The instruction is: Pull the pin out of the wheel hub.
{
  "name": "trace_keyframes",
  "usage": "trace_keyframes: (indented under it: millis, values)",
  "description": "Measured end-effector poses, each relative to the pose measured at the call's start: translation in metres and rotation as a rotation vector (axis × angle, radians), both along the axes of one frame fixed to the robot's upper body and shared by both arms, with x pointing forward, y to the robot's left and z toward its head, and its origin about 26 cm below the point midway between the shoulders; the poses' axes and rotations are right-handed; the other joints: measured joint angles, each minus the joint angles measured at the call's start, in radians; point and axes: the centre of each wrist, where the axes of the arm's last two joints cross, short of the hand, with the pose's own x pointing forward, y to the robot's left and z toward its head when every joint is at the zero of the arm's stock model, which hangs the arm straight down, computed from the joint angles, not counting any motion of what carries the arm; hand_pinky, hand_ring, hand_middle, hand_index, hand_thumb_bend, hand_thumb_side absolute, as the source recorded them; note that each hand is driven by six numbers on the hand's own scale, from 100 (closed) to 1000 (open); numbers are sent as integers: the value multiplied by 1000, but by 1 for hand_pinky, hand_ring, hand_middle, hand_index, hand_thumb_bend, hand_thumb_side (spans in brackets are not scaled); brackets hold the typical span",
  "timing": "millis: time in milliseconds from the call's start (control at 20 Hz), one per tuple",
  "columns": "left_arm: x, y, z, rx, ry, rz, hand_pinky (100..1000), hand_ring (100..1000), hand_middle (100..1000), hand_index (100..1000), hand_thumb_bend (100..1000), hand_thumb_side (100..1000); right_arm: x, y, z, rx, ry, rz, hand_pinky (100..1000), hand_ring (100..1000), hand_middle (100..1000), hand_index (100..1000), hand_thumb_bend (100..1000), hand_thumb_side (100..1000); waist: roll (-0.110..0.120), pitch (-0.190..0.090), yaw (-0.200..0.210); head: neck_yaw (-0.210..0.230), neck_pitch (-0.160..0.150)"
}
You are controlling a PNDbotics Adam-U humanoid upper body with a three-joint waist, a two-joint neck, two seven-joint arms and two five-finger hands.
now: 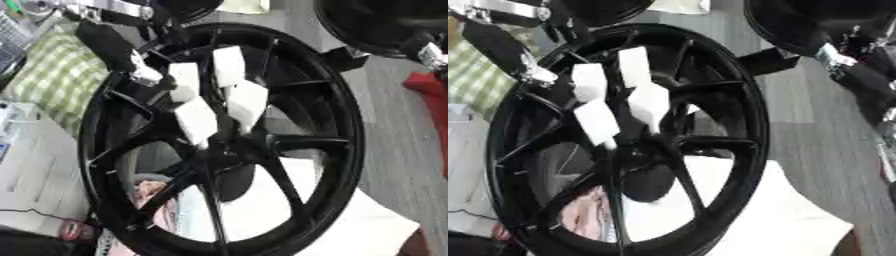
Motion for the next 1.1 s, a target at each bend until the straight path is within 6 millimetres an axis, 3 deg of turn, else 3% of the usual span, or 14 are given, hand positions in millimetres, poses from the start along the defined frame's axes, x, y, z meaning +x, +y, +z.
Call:
trace_keyframes:
  millis: [250, 1100]
  values:
    - [3, 0, -3, 6, 12, 6, 834, 875, 844, 927, 517, 625, 0, 0, 1, 0, -2, 1, 889, 747, 595, 731, 201, 284, 0, 2, -2, 3, 0]
    - [6, -7, -11, 26, 19, 1, 736, 751, 677, 822, 377, 614, 1, 2, 1, 7, -3, 5, 890, 747, 596, 732, 201, 286, -3, 7, -8, 18, 0]
